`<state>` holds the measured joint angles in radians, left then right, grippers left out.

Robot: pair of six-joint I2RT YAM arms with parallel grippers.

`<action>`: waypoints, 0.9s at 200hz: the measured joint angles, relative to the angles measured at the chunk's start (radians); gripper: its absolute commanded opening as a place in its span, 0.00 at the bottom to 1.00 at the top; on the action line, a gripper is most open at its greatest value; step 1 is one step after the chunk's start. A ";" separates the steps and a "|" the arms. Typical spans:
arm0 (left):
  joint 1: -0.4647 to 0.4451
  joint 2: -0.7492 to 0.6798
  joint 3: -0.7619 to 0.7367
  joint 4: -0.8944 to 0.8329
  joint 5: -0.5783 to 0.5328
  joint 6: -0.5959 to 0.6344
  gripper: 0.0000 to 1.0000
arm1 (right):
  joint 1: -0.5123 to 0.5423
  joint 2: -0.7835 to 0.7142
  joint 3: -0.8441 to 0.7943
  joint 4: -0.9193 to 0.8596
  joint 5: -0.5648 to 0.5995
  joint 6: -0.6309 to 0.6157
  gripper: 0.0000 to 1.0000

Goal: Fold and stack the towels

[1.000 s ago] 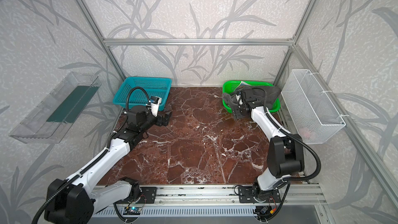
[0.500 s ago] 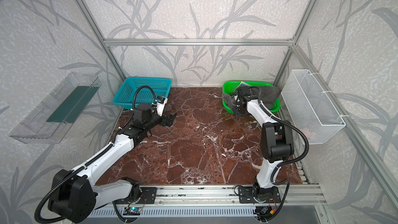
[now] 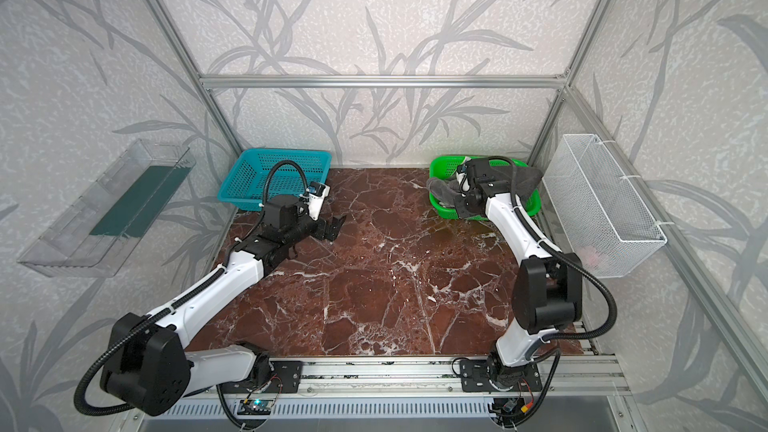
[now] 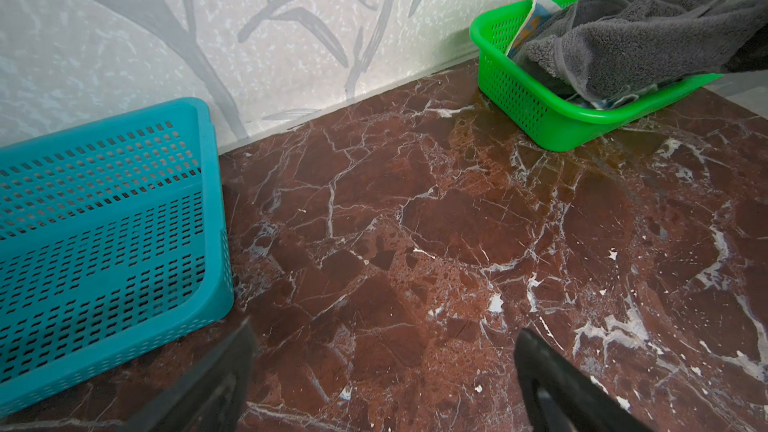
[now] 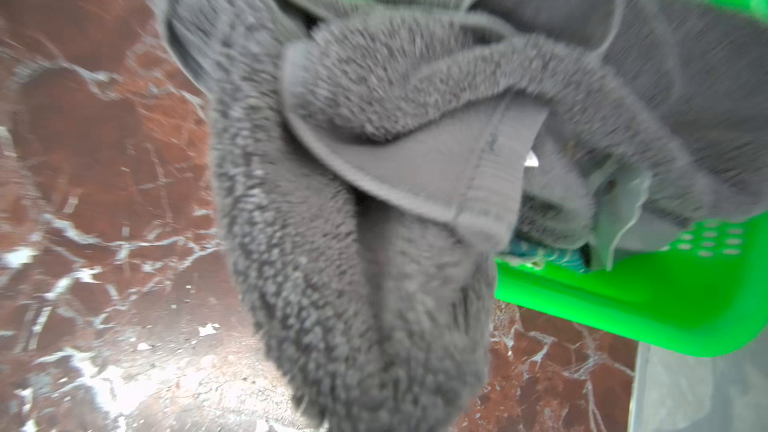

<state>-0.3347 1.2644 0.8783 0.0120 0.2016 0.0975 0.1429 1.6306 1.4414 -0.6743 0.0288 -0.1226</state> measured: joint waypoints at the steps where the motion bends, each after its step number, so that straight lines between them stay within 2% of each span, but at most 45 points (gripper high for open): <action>1: 0.000 0.000 0.000 0.000 0.001 0.000 0.99 | 0.000 -0.004 0.002 0.000 -0.003 -0.001 0.00; 31: -0.015 0.014 0.028 0.008 0.020 0.000 0.99 | 0.000 -0.072 0.089 -0.020 -0.087 -0.005 0.00; 86: -0.075 0.074 0.080 0.045 0.086 0.003 0.99 | 0.034 -0.148 0.236 -0.107 -0.332 0.012 0.00; 117: -0.133 0.101 0.089 0.087 0.118 0.013 0.99 | 0.068 -0.150 0.238 -0.124 -0.422 0.050 0.00; 180: -0.233 0.211 0.082 0.285 0.159 -0.024 0.97 | 0.059 -0.116 0.214 -0.163 -0.553 0.078 0.00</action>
<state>-0.5674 1.4754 0.9604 0.2970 0.3603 0.0738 0.2016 1.5150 1.6554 -0.8368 -0.5243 -0.0448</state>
